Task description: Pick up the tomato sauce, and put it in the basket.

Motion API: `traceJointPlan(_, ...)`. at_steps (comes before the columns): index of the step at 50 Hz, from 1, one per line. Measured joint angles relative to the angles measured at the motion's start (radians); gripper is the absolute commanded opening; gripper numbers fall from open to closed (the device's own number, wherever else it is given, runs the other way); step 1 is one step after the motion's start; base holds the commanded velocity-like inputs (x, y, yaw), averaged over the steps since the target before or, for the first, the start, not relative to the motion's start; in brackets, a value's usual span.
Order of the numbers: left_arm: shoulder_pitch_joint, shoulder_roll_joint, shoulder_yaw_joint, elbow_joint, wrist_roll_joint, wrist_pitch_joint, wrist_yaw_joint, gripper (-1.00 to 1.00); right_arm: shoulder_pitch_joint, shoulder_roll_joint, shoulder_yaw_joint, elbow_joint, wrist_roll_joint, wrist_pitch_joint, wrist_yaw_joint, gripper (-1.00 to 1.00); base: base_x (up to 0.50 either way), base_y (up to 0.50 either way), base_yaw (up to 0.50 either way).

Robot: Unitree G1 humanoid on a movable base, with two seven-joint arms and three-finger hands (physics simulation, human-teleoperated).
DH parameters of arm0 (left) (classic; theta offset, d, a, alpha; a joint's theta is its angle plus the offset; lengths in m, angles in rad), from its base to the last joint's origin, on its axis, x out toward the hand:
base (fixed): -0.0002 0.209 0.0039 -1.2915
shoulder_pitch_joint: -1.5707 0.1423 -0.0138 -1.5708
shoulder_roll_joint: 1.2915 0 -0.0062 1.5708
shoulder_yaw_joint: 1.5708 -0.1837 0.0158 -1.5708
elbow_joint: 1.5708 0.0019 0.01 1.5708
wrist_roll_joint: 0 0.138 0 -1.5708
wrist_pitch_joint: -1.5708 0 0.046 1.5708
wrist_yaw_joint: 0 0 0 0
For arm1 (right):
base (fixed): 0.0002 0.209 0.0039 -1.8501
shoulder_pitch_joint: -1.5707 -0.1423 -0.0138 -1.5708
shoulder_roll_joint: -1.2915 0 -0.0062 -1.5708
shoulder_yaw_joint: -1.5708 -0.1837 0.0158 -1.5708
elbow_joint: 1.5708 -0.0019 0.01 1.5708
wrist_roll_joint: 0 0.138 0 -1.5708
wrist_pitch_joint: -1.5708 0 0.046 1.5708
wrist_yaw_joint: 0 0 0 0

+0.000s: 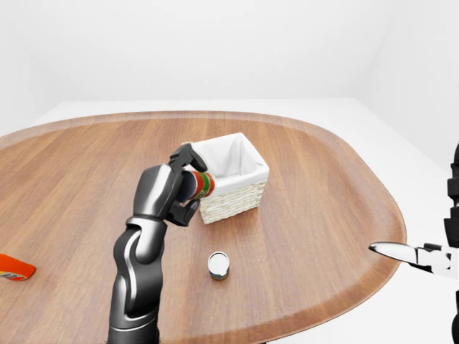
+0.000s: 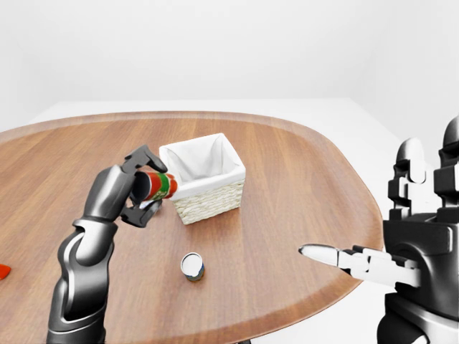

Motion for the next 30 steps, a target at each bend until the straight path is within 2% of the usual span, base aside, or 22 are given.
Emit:
traceJointPlan(3,-0.074,-0.005,-0.004,-0.053,-0.015,0.000,-0.022,-1.00,0.001,0.000,-0.001,0.000,0.001,0.000,0.000,1.00,0.00,0.00,0.00)
traceJointPlan(7,-0.200,-0.002,-0.008,-0.039,-0.038,0.000,-0.017,-1.00,0.004,-0.001,-0.006,0.000,0.006,0.000,0.001,1.00,0.00,0.00,0.00)
traceJointPlan(13,-0.434,0.031,-0.001,0.160,-0.073,0.000,0.058,-1.00,0.005,-0.003,-0.010,0.000,0.011,0.000,0.001,1.00,0.00,0.00,0.00)
traceJointPlan(20,-0.760,0.074,-0.003,0.566,-0.111,-0.001,0.235,-1.00,0.005,-0.001,-0.014,0.000,0.014,0.000,0.003,1.00,0.00,0.00,0.00)
traceJointPlan(24,-0.951,0.095,-0.013,0.802,-0.110,-0.024,0.368,-1.00,0.002,0.000,-0.015,0.000,0.016,0.000,0.004,1.00,0.00,0.00,0.00)
traceJointPlan(30,-1.138,0.106,-0.033,1.146,-0.075,-0.045,0.501,-1.00,-0.003,0.004,-0.012,0.000,0.016,0.000,0.006,1.00,0.00,0.00,0.00)
